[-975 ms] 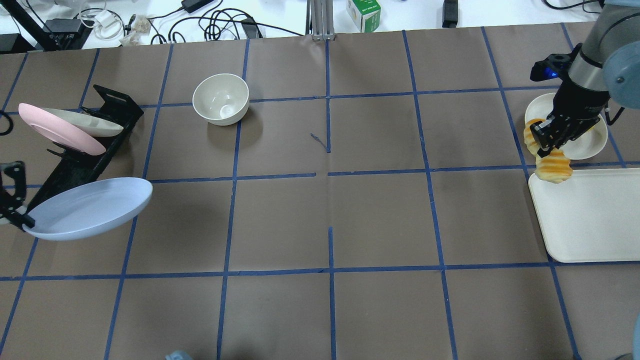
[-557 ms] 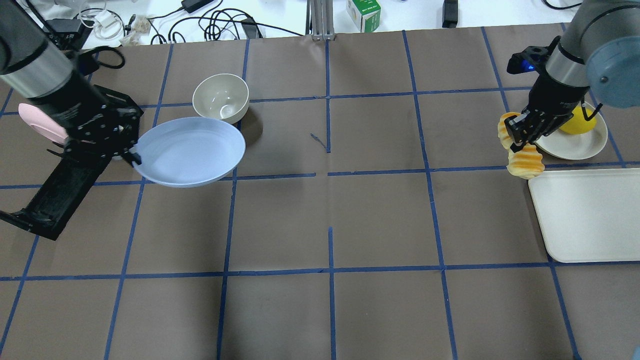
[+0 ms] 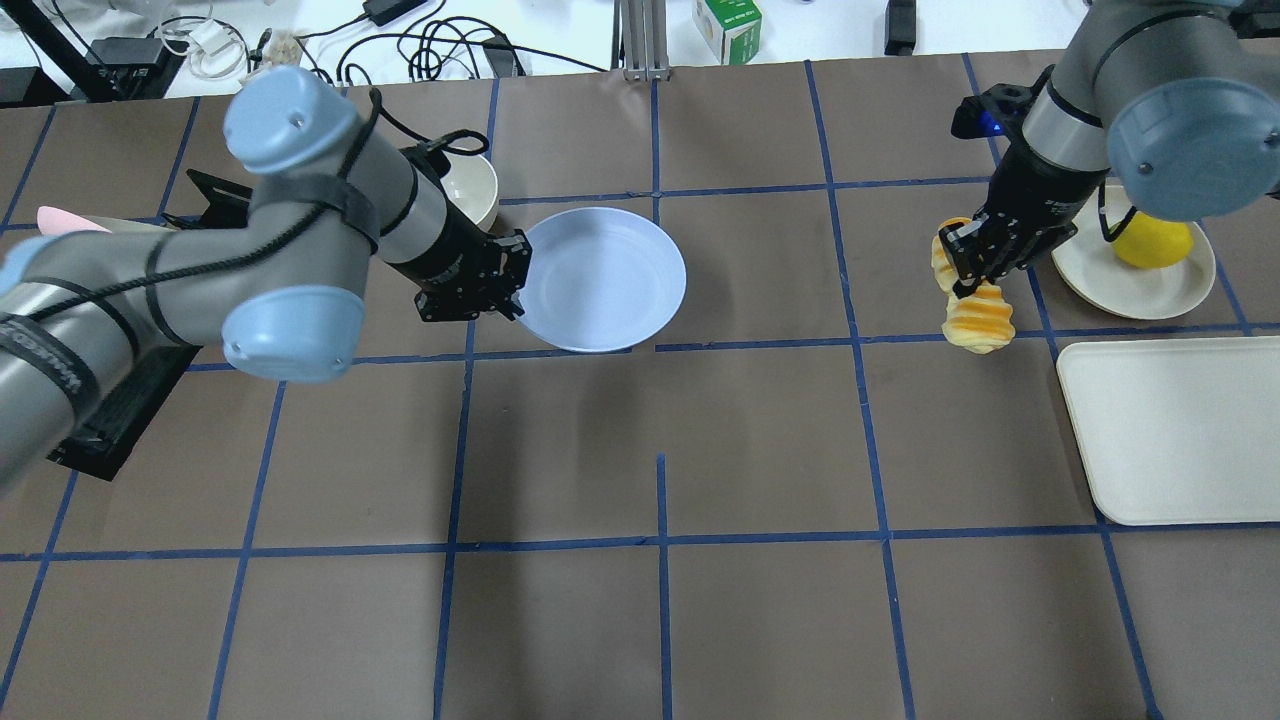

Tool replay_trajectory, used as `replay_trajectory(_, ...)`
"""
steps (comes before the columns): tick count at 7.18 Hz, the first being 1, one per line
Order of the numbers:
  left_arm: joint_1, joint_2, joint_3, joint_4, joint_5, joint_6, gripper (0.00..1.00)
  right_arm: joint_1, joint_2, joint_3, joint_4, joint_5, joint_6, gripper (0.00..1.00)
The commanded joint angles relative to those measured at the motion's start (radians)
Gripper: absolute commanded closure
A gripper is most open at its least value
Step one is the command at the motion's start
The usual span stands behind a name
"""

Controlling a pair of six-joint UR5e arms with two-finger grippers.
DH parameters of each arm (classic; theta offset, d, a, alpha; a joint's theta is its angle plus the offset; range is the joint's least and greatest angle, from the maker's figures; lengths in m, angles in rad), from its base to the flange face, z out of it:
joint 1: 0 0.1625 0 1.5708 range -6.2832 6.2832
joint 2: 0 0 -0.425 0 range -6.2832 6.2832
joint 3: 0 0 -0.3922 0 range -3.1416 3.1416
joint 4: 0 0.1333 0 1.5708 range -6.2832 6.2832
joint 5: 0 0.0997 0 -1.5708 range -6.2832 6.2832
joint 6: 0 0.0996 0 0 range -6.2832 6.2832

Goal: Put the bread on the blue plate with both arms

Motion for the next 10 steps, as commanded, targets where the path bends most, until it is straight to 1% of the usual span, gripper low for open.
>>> replay_trajectory(1, -0.032, -0.095, -0.084, 0.188, -0.006, -0.017, 1.00, 0.115, 0.006, 0.002, -0.014, 0.005, 0.121, 1.00)
replay_trajectory(2, -0.039, -0.140, -0.082, 0.233, -0.056, -0.019, 1.00, 0.146, 0.006, 0.006, -0.014, 0.005, 0.161, 1.00)
replay_trajectory(4, -0.049, -0.197, -0.082, 0.269, -0.070, -0.019, 1.00, 0.231, 0.004, 0.005, -0.021, 0.008, 0.254, 1.00)
replay_trajectory(5, -0.075, -0.214, -0.082, 0.274, -0.066, -0.026, 1.00, 0.267, 0.007, 0.011, -0.026, 0.026, 0.300, 1.00)
replay_trajectory(6, -0.104, -0.229, -0.081, 0.275, -0.059, -0.046, 0.36, 0.288, 0.021, 0.011, -0.072, 0.130, 0.333, 1.00)
replay_trajectory(7, -0.108, -0.222, -0.074, 0.300, -0.059, -0.069, 0.00, 0.290, 0.044, 0.011, -0.113, 0.128, 0.315, 1.00)
replay_trajectory(8, -0.107, -0.194, -0.073, 0.297, -0.058, -0.075, 0.00, 0.295, 0.070, 0.011, -0.121, 0.134, 0.314, 1.00)
replay_trajectory(9, -0.099, -0.176, -0.062, 0.288, -0.058, -0.074, 0.00, 0.307, 0.107, 0.006, -0.214, 0.138, 0.324, 1.00)
replay_trajectory(10, -0.083, -0.162, -0.021, 0.224, -0.059, -0.074, 0.00, 0.349, 0.125, 0.006, -0.259, 0.144, 0.334, 1.00)
